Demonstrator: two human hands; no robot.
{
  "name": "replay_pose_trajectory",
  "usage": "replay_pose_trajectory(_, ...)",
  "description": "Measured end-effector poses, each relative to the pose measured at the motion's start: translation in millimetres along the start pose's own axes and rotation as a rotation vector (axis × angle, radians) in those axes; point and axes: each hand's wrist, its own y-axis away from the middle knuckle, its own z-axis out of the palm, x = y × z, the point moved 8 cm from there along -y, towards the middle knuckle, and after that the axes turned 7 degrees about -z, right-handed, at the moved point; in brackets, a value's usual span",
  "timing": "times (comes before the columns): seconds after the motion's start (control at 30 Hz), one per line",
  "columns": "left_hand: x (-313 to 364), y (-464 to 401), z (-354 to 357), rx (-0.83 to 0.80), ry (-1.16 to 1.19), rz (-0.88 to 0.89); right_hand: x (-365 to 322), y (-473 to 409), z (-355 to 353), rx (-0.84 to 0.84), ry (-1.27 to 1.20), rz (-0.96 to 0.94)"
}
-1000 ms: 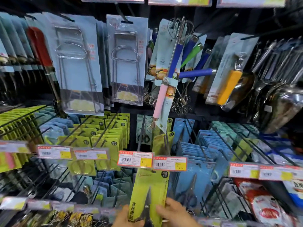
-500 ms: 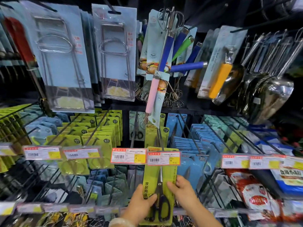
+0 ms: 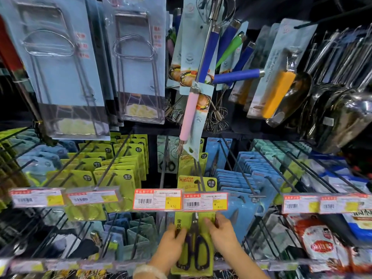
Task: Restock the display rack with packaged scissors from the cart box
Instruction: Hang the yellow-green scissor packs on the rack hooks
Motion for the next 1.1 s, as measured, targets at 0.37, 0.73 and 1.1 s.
replay_pose_trajectory(0.37, 31.7, -12.3, 2.9, 0.056, -0.131, 0.026, 19.6, -19.1, 4.2, 0.032, 0.245, 0.172)
replay_pose_trajectory(0.73, 15.4, -39.9, 1.0, 0.246, -0.429, -0.147, 48.3, 28.3, -37.2, -0.196, 0.516, 0.173)
replay_pose_trajectory(1.1, 40.7, 125.3, 269.2, -0.177, -1.303, 0.412, 104.7, 132.9, -213.6, -0.055, 0.89, 0.144)
